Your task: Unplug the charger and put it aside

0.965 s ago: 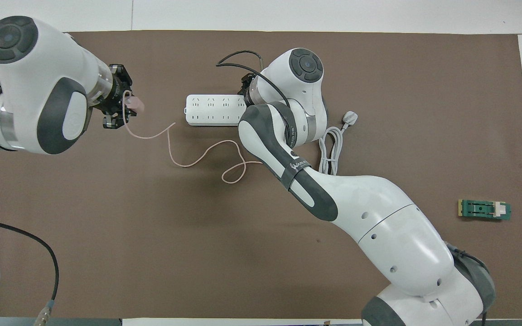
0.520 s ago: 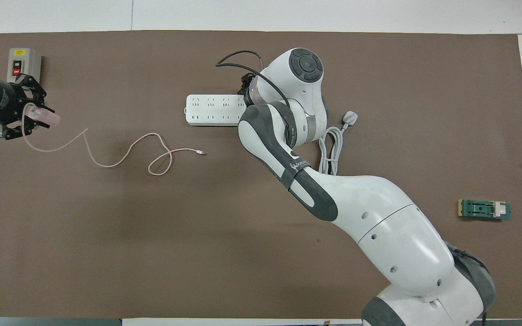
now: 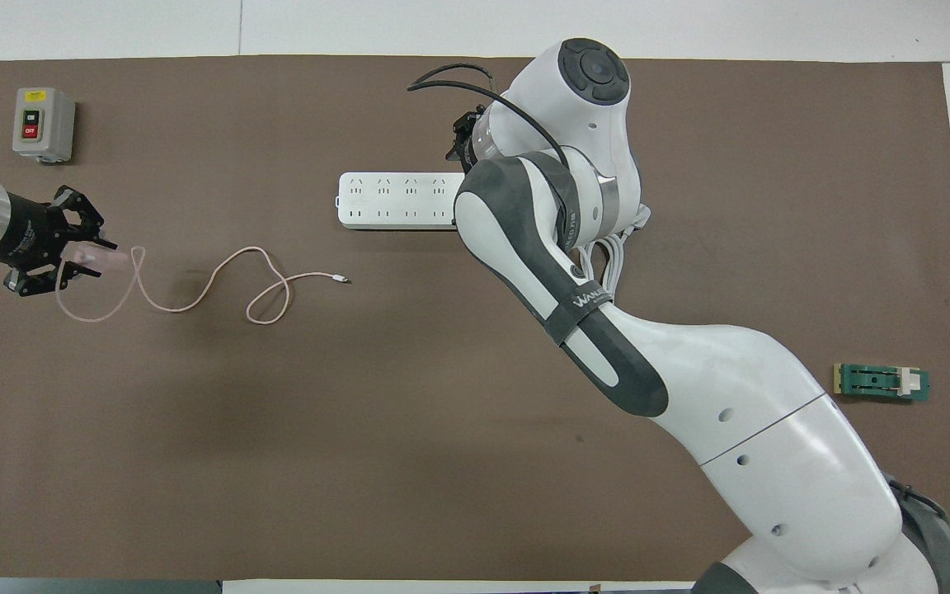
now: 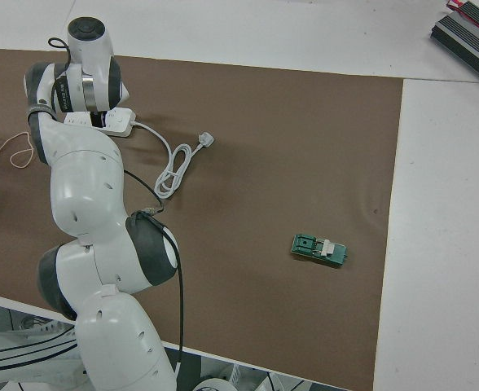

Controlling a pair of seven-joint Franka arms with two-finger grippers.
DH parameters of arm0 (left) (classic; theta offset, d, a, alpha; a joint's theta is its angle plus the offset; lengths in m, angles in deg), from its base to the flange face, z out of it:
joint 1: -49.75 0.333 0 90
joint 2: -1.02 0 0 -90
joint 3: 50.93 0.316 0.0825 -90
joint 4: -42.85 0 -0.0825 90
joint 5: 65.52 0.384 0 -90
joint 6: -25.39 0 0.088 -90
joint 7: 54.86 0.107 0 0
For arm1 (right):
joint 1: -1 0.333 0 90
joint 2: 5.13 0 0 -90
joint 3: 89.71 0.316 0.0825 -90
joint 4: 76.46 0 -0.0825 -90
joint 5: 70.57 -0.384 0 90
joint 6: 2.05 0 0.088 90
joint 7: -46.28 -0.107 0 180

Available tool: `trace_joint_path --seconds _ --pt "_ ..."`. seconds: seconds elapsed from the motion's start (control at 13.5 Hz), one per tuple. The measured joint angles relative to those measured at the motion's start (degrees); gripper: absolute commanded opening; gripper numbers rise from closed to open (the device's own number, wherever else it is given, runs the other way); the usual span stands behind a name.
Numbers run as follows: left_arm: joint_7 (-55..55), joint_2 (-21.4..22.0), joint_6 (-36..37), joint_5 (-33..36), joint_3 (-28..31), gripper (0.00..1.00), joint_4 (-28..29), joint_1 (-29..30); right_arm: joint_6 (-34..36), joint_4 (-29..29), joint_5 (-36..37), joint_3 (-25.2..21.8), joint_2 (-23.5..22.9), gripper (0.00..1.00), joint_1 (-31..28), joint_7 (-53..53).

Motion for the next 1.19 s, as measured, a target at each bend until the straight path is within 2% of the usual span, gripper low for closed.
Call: trace_joint_path --seconds 0.15,0.22,0.37,0.67,0.97,1.19 --pt "0.0 0.7 0.0 0.0 0.0 1.0 0.2 -1.2 1.5 2.7 0.0 0.0 3.3 1.0 -1.7 3.2" --pt "0.2 1.0 -0.1 0.0 0.0 1.0 0.1 -2.1 3.5 5.5 0.1 -0.1 6.4 1.0 -3.5 8.4" --pt "3.4 1.0 -0.3 0.0 0.0 1.0 -0.7 -2.3 7.8 7.2 0.6 -0.3 10.3 1.0 -5.9 17.6" --pt "12.8 1.5 1.4 0.0 0.1 1.0 -2.8 -2.3 14.5 15.1 4.4 -0.5 22.7 1.0 -11.6 40.7" --pt "18.1 4.6 8.7 0.8 -0.1 1.0 -5.5 -2.3 23.9 19.8 8.9 -0.6 32.9 1.0 -16.6 62.3" --pt "21.5 8.1 15.6 1.2 -1.0 1.0 -7.2 -2.3 29.5 20.8 12.1 -0.7 37.4 1.0 -21.3 77.5"
